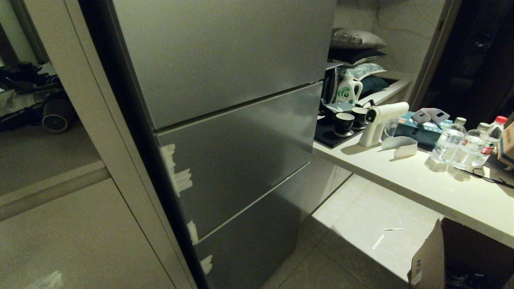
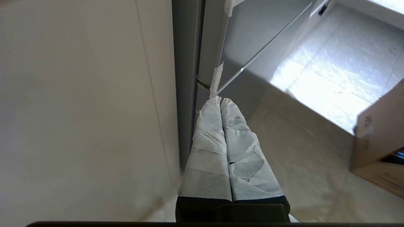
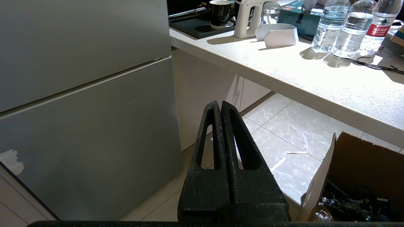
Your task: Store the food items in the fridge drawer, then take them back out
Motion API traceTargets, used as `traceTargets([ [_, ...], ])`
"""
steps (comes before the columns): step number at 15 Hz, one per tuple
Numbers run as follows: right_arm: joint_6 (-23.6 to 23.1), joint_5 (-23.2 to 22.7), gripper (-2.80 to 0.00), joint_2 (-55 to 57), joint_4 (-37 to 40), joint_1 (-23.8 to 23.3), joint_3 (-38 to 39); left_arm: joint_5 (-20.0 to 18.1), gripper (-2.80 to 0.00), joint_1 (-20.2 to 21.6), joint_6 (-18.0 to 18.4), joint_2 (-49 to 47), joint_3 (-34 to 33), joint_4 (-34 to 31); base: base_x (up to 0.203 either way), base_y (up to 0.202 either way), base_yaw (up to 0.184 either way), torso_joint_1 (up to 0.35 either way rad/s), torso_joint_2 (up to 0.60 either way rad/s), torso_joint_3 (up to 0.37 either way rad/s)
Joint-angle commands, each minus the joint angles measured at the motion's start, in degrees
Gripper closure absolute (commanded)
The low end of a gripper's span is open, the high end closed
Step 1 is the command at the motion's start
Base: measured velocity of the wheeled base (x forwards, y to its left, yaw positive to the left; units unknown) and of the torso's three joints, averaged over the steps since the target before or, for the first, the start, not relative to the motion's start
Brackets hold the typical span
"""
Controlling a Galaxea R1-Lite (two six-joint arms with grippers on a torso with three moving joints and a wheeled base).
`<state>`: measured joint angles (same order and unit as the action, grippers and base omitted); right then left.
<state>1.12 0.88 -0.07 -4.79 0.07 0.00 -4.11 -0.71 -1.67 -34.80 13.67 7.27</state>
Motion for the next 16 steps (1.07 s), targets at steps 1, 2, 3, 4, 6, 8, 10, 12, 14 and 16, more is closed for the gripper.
traceTargets([
  [1,0.02,0.0,0.0,-0.01,-0.04,0.01,1.76,-0.17,0.0,0.01,-0.78,-13.41,0.29,4.99,0.0,0.0,0.0,0.0,0.0,0.0],
  [2,0.02,0.03,0.0,0.05,-0.04,0.01,1.76,-0.22,0.0,0.01,-1.05,-16.75,0.39,8.18,0.0,0.0,0.0,0.0,0.0,0.0],
  [3,0.02,0.0,0.0,0.07,-0.04,0.01,1.76,-0.25,0.0,0.0,-1.21,-19.88,0.55,11.56,0.0,0.0,0.0,0.0,0.0,0.0],
  [4,0.02,0.08,0.0,0.02,-0.04,0.01,1.76,-0.35,0.0,-0.09,-1.3,-22.63,0.82,14.39,0.0,0.0,0.0,0.0,0.0,0.0],
  [6,0.02,0.02,0.0,0.04,-0.04,0.01,1.76,-1.02,0.0,-0.62,-1.5,-28.34,2.49,18.81,0.0,0.0,0.0,0.0,0.0,0.0],
  [8,0.02,0.0,0.0,-0.01,-0.04,0.01,1.76,-1.41,0.0,-1.69,-2.13,-32.94,5.42,22.17,0.0,0.0,0.0,0.0,0.0,0.0],
  [10,0.02,0.0,0.0,-0.01,-0.04,0.01,1.76,-1.49,0.0,-2.41,-2.91,-36.49,8.19,23.17,0.0,0.0,0.0,0.0,0.0,0.0],
  [12,0.02,0.0,0.0,0.06,-0.04,0.01,1.76,-1.41,0.0,-2.64,-3.67,-40.05,10.12,24.38,0.0,0.0,0.0,0.0,0.0,0.0],
  [14,0.02,0.0,0.0,0.0,-0.04,0.01,1.76,-0.99,0.0,-2.64,-4.58,-43.78,11.41,28.66,0.0,0.0,0.0,0.0,0.0,0.0],
  [16,0.02,0.09,0.0,-0.01,-0.04,0.01,1.76,0.29,0.0,-2.69,-4.76,-47.64,12.28,33.38,0.0,0.0,0.0,0.0,0.0,0.0],
])
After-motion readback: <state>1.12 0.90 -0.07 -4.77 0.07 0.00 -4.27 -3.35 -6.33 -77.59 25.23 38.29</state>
